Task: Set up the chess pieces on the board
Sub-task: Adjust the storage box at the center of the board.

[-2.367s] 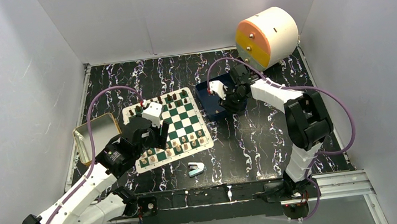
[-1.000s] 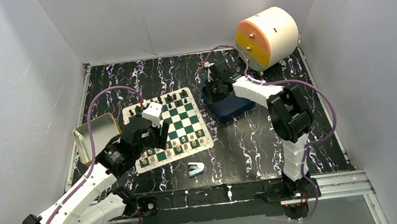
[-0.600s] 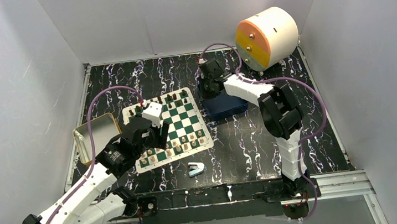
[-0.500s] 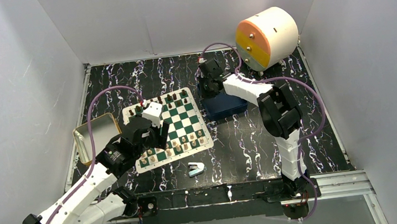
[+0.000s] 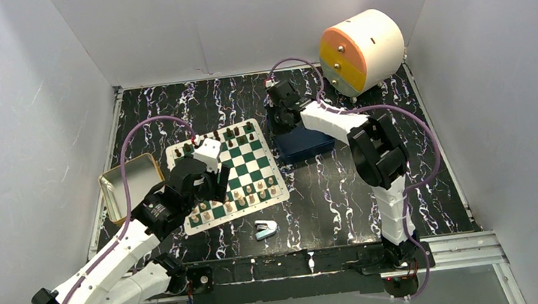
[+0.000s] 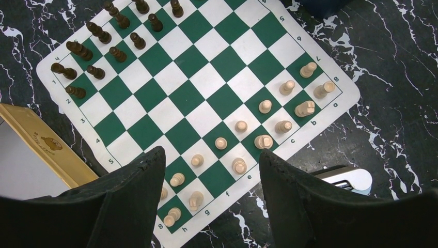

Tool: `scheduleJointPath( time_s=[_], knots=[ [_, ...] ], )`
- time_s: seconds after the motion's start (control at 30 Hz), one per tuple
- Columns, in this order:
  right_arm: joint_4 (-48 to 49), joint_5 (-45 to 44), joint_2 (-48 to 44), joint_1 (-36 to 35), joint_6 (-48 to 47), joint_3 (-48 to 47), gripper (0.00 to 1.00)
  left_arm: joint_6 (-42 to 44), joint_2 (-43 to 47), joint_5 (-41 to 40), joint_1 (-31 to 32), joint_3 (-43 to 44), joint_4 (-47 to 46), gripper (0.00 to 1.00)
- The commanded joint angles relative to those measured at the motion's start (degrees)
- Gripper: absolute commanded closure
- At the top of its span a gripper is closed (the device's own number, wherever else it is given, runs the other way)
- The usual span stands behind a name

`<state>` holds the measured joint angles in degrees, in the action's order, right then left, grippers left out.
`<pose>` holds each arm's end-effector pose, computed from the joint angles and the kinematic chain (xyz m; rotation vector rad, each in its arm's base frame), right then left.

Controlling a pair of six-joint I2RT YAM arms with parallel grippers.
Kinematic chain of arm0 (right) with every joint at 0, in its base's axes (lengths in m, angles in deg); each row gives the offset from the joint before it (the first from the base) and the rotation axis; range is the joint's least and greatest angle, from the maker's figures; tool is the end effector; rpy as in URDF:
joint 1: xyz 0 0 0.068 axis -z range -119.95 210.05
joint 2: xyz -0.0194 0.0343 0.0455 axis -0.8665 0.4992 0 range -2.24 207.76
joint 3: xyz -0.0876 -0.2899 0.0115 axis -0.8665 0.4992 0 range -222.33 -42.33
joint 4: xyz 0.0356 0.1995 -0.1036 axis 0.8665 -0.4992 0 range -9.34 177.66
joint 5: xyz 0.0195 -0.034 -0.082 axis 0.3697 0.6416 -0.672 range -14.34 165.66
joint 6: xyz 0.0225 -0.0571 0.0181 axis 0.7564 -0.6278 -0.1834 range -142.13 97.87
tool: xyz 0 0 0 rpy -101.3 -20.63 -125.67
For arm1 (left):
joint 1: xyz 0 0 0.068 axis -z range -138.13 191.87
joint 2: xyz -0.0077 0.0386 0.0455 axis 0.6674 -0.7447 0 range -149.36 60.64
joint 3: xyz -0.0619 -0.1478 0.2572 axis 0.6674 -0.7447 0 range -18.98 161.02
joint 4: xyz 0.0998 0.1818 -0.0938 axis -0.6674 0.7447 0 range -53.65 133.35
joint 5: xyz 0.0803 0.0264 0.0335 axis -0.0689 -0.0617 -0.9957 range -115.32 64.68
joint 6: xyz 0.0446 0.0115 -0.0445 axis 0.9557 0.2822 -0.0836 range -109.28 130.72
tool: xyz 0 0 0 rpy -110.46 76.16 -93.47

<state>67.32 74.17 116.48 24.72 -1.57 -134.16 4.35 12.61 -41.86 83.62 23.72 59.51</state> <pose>0.3750 0.2643 0.2409 -0.3011 2.4191 0.4194 0.1158 -0.0845 0.3153 0.4531 2.0026 -0.2250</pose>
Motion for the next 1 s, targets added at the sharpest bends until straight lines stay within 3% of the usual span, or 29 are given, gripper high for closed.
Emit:
scheduleJointPath(
  time_s=[0.0, 0.37, 0.53, 0.73, 0.97],
  knots=[
    [-1.3, 1.1, 0.2, -1.8, -1.8, -1.4, 0.87, 0.5, 0.5, -1.5, 0.2, -0.2, -0.2, 0.36],
    [-3.3, 1.1, 0.7, -2.4, -1.8, -2.5, 0.84, 0.5, 0.8, -1.7, 0.2, -0.2, -0.2, 0.36],
    [-4.2, 1.1, 0.3, -2.3, -1.5, -5.3, 0.69, 0.5, 0.7, -1.7, 0.2, -0.2, -0.2, 0.35],
    [-5.5, 6.9, -1.2, -0.9, -3.6, -10.3, 0.63, 0.5, 0.7, -2.0, 0.2, -0.2, 0.0, 0.36],
    [0.8, 19.3, -4.8, 5.5, -10.6, -6.2, 0.63, 0.0, 0.3, -2.1, 0.2, -0.2, 0.1, 0.36]
  ],
)
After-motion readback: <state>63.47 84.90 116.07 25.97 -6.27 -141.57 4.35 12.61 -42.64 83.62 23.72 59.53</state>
